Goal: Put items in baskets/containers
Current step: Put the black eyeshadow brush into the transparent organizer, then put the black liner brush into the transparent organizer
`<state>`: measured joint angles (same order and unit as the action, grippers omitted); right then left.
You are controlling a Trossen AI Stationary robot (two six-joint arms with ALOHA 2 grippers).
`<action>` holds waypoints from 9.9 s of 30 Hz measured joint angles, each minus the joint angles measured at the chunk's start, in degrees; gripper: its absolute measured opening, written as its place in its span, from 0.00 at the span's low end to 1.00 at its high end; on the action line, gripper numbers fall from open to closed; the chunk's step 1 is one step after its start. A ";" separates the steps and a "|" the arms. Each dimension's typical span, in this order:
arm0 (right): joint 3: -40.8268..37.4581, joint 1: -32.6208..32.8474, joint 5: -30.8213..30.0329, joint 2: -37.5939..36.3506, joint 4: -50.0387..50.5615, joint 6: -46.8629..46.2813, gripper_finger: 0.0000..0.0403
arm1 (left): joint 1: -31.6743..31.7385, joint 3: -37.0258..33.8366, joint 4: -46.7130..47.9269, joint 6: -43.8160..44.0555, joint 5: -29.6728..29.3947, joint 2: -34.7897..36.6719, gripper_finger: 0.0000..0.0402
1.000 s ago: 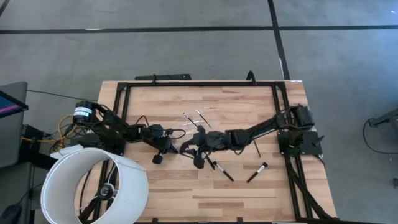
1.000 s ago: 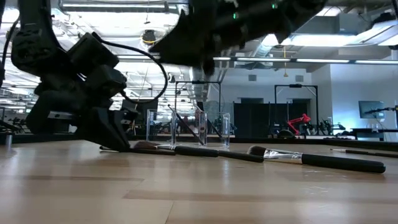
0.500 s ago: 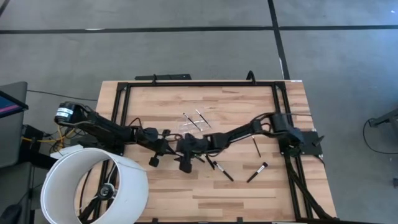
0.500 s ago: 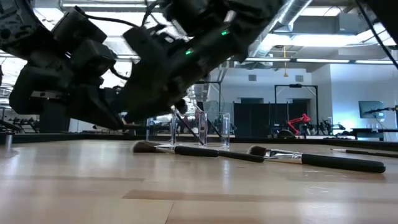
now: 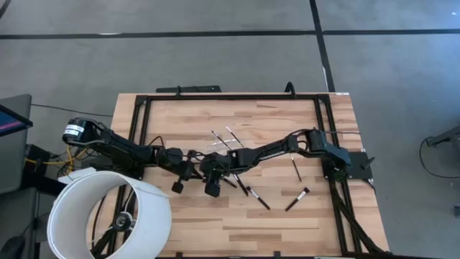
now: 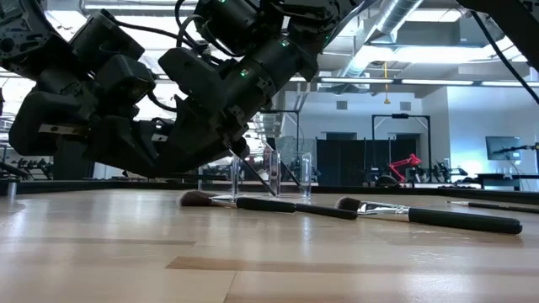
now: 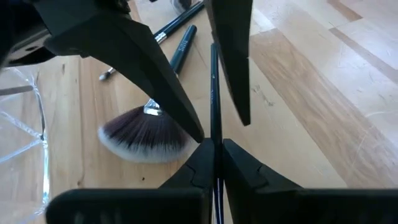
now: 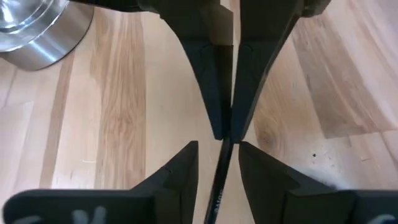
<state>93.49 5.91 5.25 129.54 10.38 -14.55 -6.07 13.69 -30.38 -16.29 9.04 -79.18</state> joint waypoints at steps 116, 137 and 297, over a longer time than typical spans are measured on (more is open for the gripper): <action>-22.13 -10.45 -15.75 -0.45 -62.77 8.11 0.21 | 0.15 -5.94 -0.49 7.53 -9.46 21.38 0.26; -22.87 -0.10 -27.37 -41.34 32.94 -26.71 0.31 | 0.15 -5.96 -0.49 7.75 -9.46 21.38 0.26; -67.90 37.27 -62.14 -35.84 20.97 -94.24 0.01 | 0.17 -5.94 -10.15 12.30 -14.16 21.42 0.26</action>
<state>25.59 43.18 -56.89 93.69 31.35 -108.79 -5.89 7.75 -40.53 -3.99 -5.13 -57.76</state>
